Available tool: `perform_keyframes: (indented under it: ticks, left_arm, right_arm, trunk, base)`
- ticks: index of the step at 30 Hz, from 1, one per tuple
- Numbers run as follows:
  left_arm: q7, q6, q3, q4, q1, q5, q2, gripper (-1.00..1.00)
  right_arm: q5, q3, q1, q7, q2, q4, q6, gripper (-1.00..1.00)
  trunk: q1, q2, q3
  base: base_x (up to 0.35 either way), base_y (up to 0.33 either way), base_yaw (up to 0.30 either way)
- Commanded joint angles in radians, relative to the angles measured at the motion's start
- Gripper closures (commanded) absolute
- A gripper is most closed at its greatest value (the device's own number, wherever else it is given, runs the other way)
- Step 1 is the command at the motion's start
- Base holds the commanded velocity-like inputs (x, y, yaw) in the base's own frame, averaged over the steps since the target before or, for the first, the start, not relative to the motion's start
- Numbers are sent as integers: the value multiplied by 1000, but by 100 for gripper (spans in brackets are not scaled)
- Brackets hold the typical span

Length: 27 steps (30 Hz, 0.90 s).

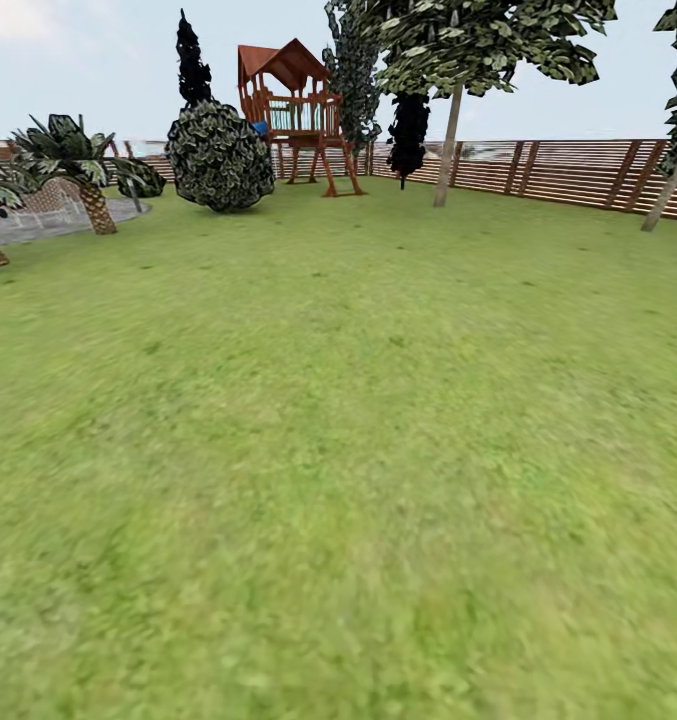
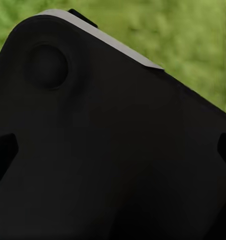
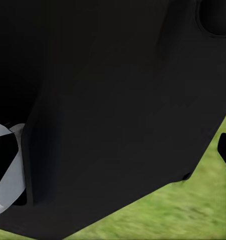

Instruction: Take the three Easter eggs out of the wicker basket on the lawn in the garden, then place them on the lawn next to a single tree (choose any tree) so that all three eggs are next to the same tree and none are left in the basket.

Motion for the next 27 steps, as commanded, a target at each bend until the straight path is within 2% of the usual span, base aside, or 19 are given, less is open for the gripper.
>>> perform_keyframes:
  ticks: [1, 27]
  left_arm:
    - [1, -3, -3, 0, 0, 5, 0, -100]
    - [1, -3, -3, 0, 0, 5, 0, -100]
  right_arm:
    - [10, 1, 0, 2, 0, -2, 4, -100]
    - [10, 1, 0, 2, 0, -2, 4, -100]
  trunk:
    - [1, 0, -1]
    - [1, 0, -1]
  base:
    - [343, 0, 0]
    - [343, 0, 0]
